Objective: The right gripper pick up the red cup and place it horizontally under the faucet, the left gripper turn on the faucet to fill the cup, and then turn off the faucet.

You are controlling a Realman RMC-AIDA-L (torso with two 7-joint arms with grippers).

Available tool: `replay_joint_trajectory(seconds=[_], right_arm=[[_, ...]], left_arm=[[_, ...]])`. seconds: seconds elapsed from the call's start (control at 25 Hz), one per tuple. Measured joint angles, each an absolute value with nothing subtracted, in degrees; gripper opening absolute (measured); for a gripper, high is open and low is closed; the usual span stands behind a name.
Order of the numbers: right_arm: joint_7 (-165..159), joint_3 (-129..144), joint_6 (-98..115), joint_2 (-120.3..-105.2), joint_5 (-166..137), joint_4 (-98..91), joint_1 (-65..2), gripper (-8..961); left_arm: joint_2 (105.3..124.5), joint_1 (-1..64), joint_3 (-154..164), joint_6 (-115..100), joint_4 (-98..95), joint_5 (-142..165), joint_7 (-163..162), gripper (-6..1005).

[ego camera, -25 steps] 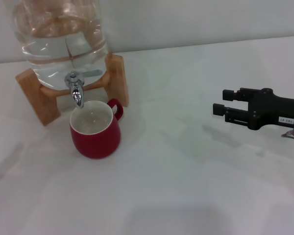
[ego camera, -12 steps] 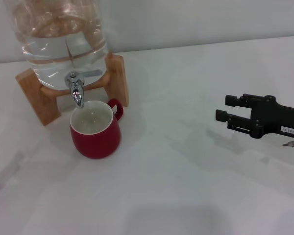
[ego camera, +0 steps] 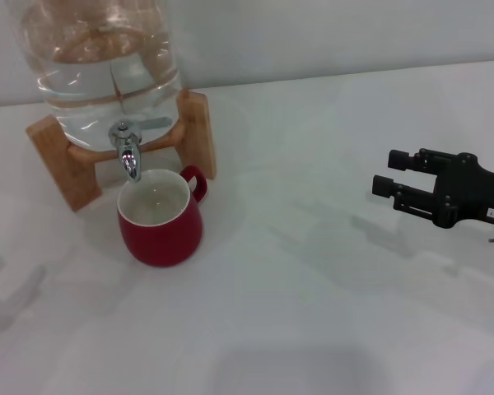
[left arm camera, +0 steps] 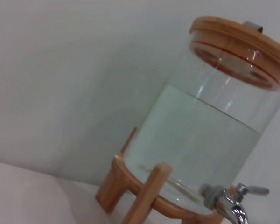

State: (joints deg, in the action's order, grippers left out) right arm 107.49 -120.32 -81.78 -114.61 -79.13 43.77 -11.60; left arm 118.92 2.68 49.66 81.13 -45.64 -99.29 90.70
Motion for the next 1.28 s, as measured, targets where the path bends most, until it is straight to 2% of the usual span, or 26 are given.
replay_joint_trajectory(seconds=[1.28], right_arm=[[108.37,-120.41,-82.07,-114.61,-77.69,44.11,-11.42,546]], left_arm=[[118.92,2.99,46.67,83.71,-43.67,-97.47,90.88,875]])
